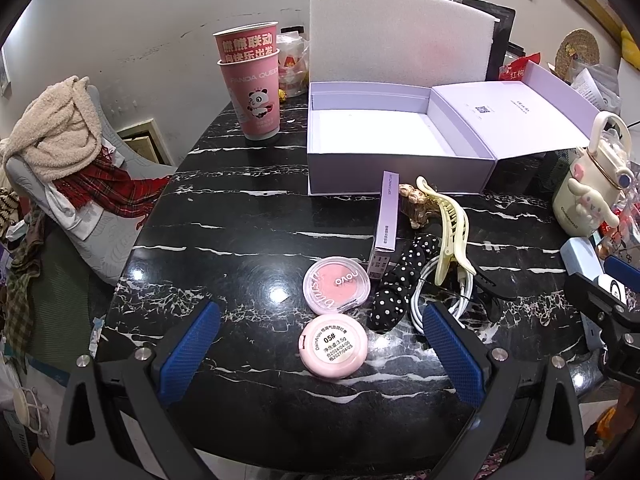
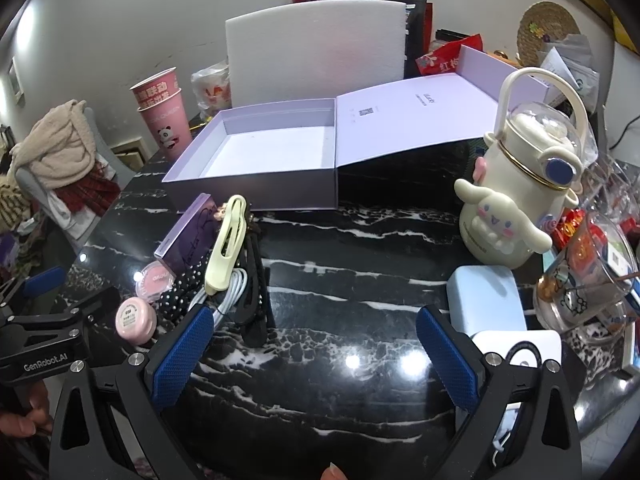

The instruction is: Organize rigid objects

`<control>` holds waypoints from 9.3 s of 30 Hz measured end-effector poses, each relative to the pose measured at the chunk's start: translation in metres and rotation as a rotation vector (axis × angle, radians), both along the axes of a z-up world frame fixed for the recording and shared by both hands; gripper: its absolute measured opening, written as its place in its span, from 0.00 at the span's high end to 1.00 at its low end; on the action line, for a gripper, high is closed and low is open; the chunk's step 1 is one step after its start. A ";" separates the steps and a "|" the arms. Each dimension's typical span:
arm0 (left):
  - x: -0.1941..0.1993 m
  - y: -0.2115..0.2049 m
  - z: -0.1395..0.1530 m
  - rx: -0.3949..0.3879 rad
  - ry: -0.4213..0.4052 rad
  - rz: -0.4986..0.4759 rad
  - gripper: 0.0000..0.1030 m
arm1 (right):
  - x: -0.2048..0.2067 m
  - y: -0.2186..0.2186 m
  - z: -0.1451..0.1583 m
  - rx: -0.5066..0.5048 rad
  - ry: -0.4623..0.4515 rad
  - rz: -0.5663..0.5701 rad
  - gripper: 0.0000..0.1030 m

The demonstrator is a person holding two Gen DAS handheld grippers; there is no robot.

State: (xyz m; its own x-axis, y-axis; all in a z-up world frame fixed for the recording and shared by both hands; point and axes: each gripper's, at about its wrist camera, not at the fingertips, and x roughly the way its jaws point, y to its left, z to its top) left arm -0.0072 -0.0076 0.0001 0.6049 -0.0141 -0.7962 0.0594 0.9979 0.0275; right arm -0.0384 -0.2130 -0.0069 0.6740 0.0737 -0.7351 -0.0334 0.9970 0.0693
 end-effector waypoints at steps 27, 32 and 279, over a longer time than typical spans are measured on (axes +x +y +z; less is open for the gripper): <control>-0.004 0.002 -0.026 -0.048 0.069 -0.007 0.00 | -0.012 -0.002 -0.015 0.075 -0.029 0.005 0.00; -0.004 0.000 -0.037 -0.044 0.070 0.002 0.00 | -0.015 -0.010 -0.021 0.103 -0.024 -0.005 0.00; 0.314 -0.064 0.003 -0.014 -0.033 -0.289 0.51 | 0.296 -0.008 0.030 0.116 0.039 0.152 0.57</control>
